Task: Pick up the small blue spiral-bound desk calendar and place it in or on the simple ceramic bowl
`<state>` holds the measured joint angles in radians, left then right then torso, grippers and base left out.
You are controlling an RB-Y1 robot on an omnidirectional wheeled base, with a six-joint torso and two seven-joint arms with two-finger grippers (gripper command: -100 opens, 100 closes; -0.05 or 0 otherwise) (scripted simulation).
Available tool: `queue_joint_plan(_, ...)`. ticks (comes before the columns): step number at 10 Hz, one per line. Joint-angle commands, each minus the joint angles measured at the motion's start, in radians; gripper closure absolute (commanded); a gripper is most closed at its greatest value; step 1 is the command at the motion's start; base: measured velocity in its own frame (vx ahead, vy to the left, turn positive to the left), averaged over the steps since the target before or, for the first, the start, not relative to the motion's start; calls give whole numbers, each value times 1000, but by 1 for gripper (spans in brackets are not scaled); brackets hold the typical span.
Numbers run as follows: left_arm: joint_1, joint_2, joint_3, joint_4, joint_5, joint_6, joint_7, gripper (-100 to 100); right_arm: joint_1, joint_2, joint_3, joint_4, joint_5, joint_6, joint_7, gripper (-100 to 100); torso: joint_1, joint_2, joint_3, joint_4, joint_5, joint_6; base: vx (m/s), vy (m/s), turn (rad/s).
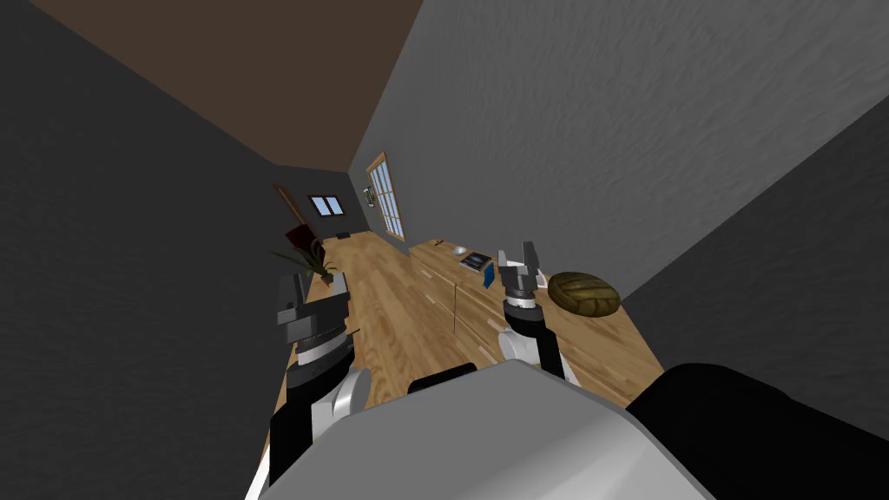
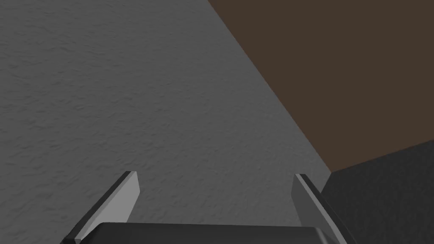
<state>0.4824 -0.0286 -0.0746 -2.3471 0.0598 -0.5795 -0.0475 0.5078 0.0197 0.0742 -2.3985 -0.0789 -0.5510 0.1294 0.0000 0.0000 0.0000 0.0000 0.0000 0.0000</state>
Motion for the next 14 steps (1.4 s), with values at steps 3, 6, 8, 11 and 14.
queue_joint_plan(3,0,0,0,0,0,0,0,0,12,-91,-22,22,15,19,30,-100,3,-1,-1,0,1,0,16,55,-48)
queue_joint_plan(6,0,0,0,0,0,0,0,0,31,-149,-60,61,40,50,85,-100,8,-2,-1,-1,2,0,32,125,-99)
queue_joint_plan(8,0,0,0,0,0,0,0,0,48,-174,-93,95,61,77,135,-100,10,-3,-1,-1,2,0,44,161,-129)
queue_joint_plan(11,0,0,0,0,0,0,0,0,78,-195,-150,155,100,124,217,-100,12,-4,-2,-1,3,0,56,176,-136)
queue_joint_plan(14,0,0,0,0,0,0,0,0,99,-202,-192,197,128,158,283,-100,9,-3,-2,-1,2,0,34,144,-107)
